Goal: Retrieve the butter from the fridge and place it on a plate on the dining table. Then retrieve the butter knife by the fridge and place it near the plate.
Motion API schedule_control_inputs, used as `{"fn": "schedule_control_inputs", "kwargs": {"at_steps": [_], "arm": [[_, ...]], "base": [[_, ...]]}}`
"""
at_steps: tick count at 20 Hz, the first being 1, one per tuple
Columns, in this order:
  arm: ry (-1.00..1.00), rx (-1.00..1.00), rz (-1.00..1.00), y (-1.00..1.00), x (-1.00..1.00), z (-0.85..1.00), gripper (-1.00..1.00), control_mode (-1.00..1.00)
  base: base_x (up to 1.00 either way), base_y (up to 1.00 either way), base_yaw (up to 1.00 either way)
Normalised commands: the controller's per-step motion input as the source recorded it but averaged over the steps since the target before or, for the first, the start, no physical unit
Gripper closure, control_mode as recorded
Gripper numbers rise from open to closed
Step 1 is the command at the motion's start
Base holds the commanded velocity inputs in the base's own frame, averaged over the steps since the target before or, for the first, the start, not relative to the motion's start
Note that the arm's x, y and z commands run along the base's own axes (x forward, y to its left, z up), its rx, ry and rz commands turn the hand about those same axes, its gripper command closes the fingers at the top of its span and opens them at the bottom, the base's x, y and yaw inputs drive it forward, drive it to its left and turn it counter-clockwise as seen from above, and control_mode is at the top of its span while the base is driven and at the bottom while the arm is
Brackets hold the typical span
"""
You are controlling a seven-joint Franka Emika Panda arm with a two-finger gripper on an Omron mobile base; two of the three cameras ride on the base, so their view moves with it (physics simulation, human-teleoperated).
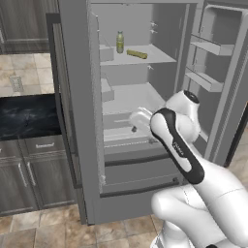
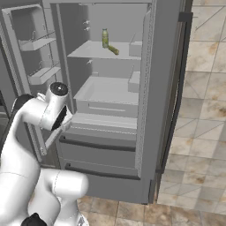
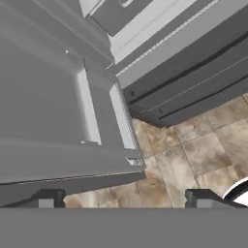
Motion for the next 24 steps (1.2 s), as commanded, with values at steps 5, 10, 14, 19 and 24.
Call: {"fn": "schedule_control_inputs", "kwargs": {"at_steps": [5, 10, 14, 19, 24], "arm": [[0.26, -0.94, 0.42, -0.27, -0.38, 0.05, -1.00, -1.00], [0.13, -0.67, 0.42, -0.49, -0.59, -0.07, -1.00, -1.00], [0.02, 0.15, 0.02, -0.41, -0.07, -0.05, -1.00, -1.00], [-0.06, 0.42, -0.09, -0.42, -0.36, 0.04, -1.00, -1.00], [-0.07, 0.07, -0.12, -0.22, -0.27, 0.01, -1.00, -1.00]], "base": [[0.00, 0.00, 0.00], [0.00, 0.00, 0.00], [0.00, 0.00, 0.00], [0.00, 0.00, 0.00], [0.00, 0.00, 0.00]]}}
